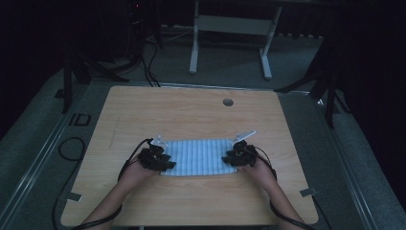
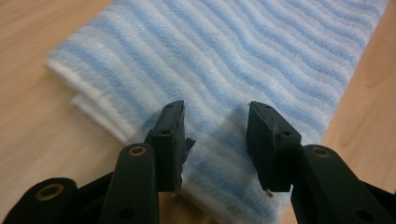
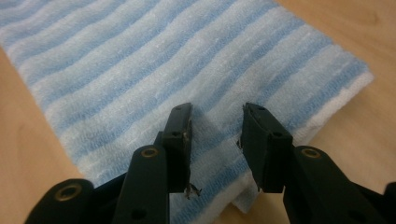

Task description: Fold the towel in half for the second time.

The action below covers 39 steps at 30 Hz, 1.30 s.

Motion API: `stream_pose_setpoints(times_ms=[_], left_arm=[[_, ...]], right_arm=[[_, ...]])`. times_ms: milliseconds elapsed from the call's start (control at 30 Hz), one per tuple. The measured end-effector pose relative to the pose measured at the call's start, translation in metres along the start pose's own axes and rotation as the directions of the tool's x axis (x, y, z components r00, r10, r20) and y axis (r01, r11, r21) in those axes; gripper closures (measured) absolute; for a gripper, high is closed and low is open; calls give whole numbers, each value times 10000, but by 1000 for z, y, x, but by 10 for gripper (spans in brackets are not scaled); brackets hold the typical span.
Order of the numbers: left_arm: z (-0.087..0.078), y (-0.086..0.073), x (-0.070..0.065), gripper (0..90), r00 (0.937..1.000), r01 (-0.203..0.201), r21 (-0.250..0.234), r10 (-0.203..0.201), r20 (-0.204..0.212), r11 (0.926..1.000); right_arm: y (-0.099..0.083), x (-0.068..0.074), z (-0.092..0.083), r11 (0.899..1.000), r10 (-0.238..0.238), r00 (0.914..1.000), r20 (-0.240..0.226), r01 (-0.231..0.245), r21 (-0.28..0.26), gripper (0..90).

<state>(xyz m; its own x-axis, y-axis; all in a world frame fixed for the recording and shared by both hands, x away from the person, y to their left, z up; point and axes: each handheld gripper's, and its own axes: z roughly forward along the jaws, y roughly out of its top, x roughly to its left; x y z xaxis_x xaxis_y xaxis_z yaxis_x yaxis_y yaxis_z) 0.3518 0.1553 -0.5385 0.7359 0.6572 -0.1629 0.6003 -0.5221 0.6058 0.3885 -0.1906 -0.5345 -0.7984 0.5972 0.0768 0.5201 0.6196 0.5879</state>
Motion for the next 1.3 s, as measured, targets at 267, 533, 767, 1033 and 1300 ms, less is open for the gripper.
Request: stream_pose_setpoints(times_ms=[267,533,767,1033,1300], left_arm=[[-4,7,32,565,9983,215,197,-205,-537,9996],[-2,18,59,549,9941,583,180,-564,-923,9981],[1,24,75,533,9913,822,69,-811,-1040,9966],[0,26,76,486,9892,1030,35,-1021,-1053,9947],[-9,25,67,273,9909,942,-397,-975,-931,9948]], right_arm=[[33,-7,22,9998,-76,9999,73,75,164,621],[61,-22,39,9993,171,9999,11,-171,342,600],[75,-32,47,9986,202,9998,46,-204,479,546],[80,-39,50,9983,440,9988,-214,-432,384,494],[74,-30,33,9987,278,9993,-265,-289,-423,337]])
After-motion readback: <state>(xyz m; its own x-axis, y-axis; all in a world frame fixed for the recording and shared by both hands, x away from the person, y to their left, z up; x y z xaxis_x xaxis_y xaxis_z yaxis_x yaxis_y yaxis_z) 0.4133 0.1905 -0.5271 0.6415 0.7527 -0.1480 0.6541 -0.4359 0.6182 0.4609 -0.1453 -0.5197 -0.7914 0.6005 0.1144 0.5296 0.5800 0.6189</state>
